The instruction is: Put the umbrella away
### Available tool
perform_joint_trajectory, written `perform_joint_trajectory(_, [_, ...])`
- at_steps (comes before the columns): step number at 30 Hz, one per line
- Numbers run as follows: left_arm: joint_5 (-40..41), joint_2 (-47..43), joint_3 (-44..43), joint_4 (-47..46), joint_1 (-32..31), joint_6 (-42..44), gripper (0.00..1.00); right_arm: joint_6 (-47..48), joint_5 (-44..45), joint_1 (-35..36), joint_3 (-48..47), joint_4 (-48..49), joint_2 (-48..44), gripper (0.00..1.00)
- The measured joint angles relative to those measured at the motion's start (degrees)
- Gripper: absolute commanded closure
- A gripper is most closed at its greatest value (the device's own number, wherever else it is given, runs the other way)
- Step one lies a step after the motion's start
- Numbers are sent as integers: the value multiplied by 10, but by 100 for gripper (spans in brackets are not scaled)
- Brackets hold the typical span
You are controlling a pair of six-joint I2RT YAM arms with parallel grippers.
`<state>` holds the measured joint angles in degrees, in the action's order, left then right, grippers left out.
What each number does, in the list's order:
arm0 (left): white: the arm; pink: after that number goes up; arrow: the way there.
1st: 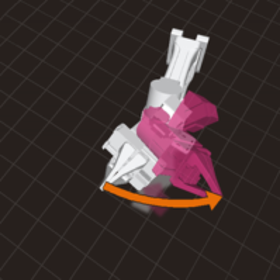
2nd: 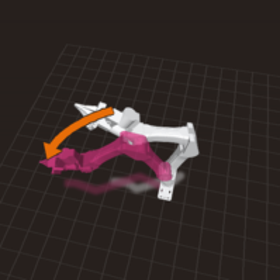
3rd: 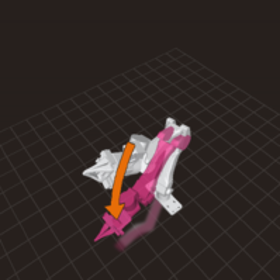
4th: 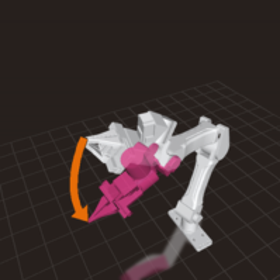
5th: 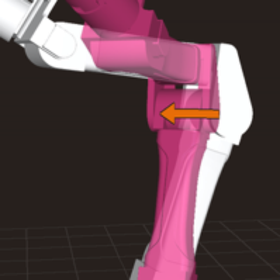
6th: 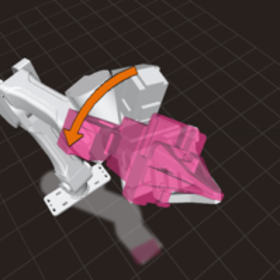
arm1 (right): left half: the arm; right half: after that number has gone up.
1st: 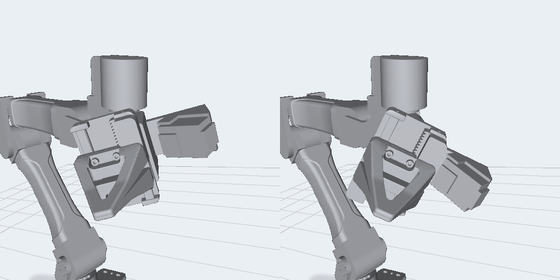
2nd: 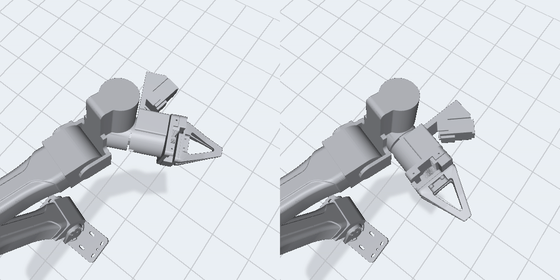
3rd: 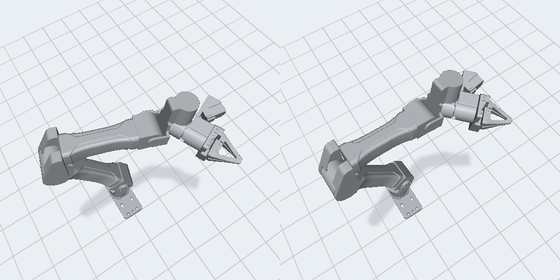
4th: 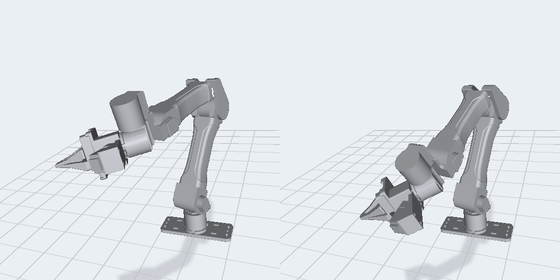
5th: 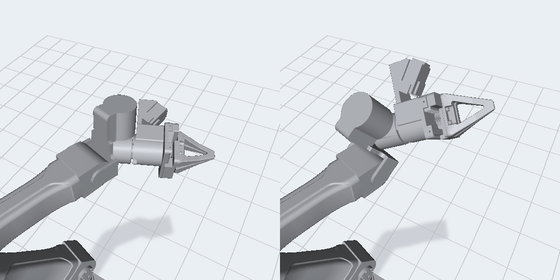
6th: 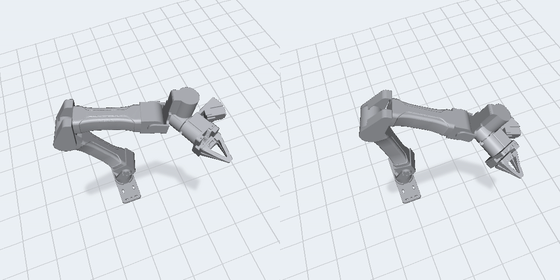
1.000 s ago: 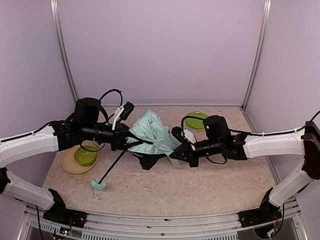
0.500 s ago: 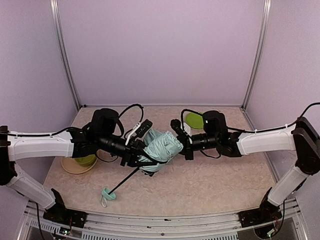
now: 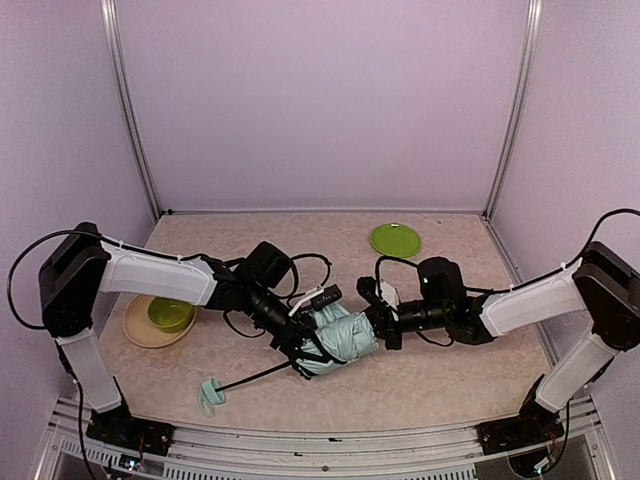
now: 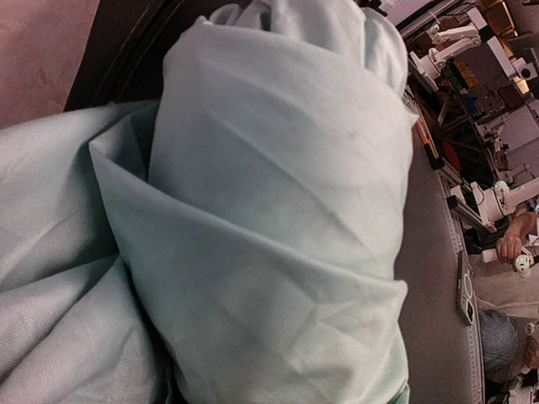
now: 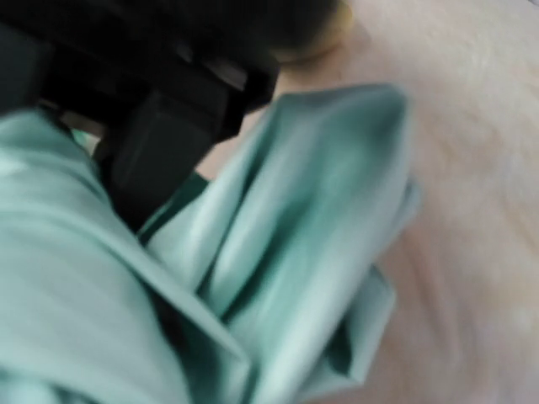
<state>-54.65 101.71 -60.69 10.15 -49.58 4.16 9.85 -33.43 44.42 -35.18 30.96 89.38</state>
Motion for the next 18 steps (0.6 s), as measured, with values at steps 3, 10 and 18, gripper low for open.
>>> perform_joint_trajectory(3, [0, 42, -26, 28, -7, 8, 100, 1, 22, 0, 19, 19, 27, 100])
perform_joint_trajectory(10, [5, 84, -48, 43, -20, 0, 100, 6, 44, -1, 29, 27, 64, 97])
perform_joint_trajectory(18, [-4, 146, -48, 59, -45, -15, 100, -41, 68, -1, 107, 109, 64, 93])
